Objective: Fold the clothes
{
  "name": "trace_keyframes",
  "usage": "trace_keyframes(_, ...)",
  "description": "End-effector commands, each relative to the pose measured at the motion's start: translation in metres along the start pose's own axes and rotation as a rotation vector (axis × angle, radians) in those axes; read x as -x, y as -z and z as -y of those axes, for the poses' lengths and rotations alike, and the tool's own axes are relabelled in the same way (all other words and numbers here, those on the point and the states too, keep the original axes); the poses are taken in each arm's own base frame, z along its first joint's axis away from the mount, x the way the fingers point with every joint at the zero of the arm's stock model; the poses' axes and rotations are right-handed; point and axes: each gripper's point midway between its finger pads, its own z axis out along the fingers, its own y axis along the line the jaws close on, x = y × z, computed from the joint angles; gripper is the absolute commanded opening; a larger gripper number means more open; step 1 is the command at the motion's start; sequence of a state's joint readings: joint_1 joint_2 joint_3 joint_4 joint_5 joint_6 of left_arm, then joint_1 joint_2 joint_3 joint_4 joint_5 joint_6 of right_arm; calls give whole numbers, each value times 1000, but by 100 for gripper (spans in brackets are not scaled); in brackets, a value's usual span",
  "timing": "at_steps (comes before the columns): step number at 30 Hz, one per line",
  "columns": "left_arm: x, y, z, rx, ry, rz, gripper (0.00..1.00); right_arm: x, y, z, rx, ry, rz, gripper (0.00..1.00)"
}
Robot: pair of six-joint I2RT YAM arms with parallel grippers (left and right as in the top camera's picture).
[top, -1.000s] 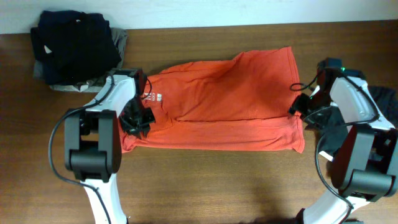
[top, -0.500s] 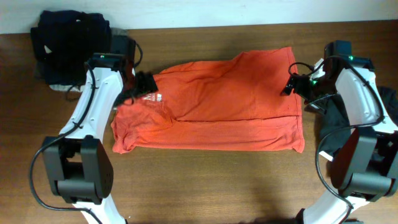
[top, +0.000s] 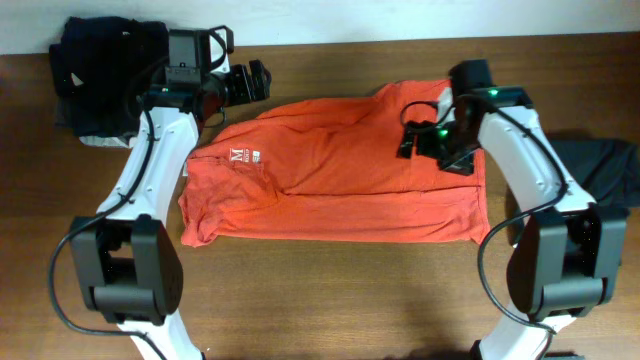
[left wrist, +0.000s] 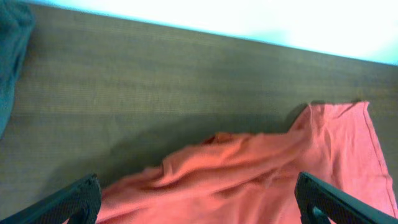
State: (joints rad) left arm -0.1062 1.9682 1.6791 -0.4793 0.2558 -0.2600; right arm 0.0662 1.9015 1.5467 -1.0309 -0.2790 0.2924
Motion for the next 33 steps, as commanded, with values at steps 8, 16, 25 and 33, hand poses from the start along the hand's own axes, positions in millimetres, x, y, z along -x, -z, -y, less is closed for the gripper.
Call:
trace_keyframes(8, 9, -56, -16, 32, -153, -127, 99, -7, -8, -22, -87, 107, 17, 98)
trace_keyframes(16, -32, -91, -21, 46, -134, -340, 99, -7, -8, -22, -86, 107, 17, 99)
trace_keyframes(25, -75, -111, 2, 24, -162, -454, 99, -7, -8, -22, -87, 108, 16, 99)
trace_keyframes(33, -92, -130, -12, 96, -181, -477, 99, -14, -13, -17, -96, 102, -10, 99)
